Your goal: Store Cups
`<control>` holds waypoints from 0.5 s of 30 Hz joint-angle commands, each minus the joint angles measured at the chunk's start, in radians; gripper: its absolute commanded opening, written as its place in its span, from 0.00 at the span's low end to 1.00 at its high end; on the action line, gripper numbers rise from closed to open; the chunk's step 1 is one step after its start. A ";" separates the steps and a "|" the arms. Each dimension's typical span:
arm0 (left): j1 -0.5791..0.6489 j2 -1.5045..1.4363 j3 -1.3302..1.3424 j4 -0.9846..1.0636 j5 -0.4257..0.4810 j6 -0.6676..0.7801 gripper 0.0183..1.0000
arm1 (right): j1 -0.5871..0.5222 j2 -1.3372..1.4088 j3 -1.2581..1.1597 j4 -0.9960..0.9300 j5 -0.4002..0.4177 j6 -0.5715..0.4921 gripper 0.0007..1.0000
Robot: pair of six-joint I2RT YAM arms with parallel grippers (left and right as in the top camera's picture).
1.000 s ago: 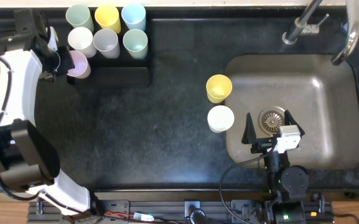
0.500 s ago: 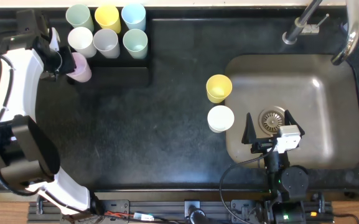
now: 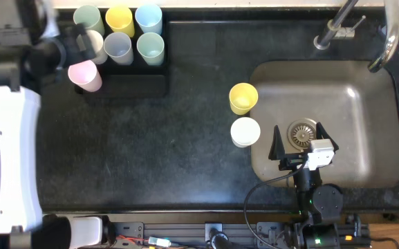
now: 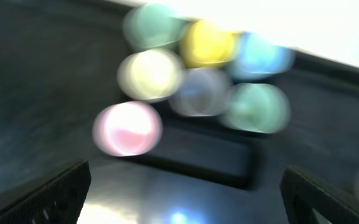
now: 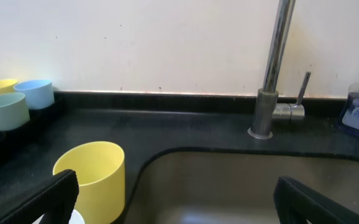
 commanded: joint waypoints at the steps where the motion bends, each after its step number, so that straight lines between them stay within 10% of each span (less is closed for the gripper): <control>1: -0.296 0.035 0.075 -0.021 0.009 -0.143 1.00 | 0.006 -0.008 -0.014 0.005 -0.007 0.005 1.00; 8: -0.681 0.220 0.074 -0.068 -0.037 -0.399 1.00 | 0.006 -0.008 -0.014 0.005 -0.007 0.005 1.00; 15: -0.787 0.353 0.074 -0.047 -0.047 -0.448 0.96 | 0.006 -0.008 -0.014 0.005 -0.007 0.005 1.00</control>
